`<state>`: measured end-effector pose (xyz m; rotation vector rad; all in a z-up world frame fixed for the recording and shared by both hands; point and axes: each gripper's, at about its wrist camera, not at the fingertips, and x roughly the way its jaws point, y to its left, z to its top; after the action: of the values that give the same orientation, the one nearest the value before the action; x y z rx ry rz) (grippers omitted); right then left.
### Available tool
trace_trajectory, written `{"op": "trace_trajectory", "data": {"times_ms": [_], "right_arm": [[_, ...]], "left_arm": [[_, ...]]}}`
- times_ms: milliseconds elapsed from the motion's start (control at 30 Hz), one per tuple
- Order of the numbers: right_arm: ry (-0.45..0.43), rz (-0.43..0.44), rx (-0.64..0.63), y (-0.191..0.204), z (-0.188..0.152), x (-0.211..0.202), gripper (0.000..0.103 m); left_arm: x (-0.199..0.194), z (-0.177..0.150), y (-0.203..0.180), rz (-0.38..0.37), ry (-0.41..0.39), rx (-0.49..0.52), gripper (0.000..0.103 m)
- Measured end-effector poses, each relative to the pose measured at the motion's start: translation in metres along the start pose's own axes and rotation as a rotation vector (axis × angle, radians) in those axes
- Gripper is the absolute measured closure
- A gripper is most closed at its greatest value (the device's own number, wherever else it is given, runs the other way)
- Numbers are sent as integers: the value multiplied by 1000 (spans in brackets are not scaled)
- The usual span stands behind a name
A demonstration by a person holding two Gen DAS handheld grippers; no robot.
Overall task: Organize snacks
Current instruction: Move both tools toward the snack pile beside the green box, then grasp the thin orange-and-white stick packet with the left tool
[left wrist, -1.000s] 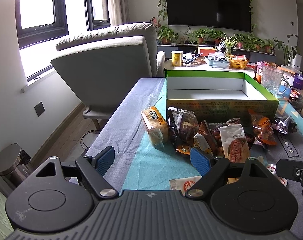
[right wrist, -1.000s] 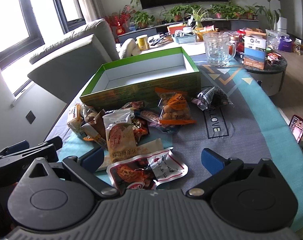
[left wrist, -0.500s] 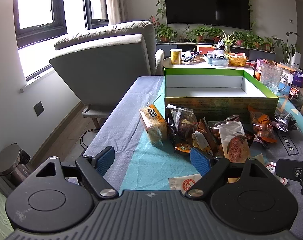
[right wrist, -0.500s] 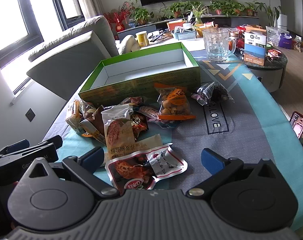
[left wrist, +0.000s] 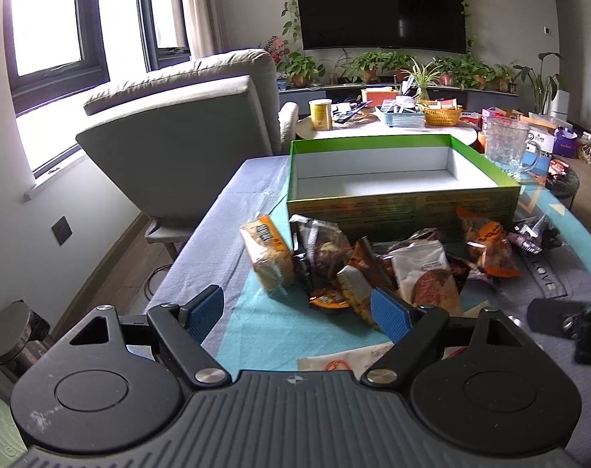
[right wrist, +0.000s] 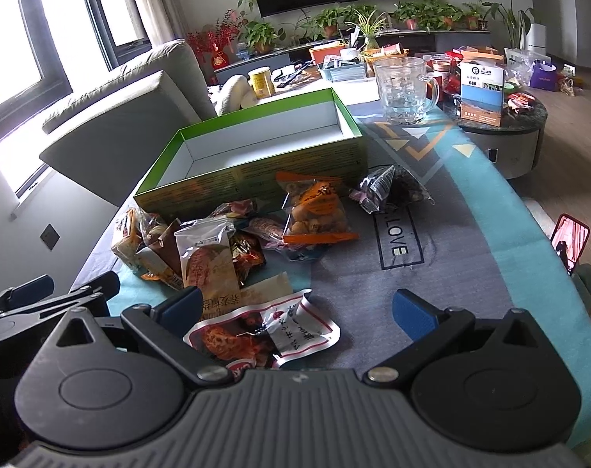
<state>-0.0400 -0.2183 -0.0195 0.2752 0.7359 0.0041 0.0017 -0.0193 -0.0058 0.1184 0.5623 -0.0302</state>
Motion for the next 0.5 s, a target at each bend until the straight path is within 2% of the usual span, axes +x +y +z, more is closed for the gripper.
{"op": "trace_trajectory", "data": {"times_ms": [167, 500], "right_arm": [[-17, 5, 12, -2, 1, -1, 60], [-30, -20, 40, -16, 4, -3, 60]], "left_arm": [[-3, 8, -18, -61, -25, 24, 21], [7, 11, -37, -72, -9, 54, 22]]}}
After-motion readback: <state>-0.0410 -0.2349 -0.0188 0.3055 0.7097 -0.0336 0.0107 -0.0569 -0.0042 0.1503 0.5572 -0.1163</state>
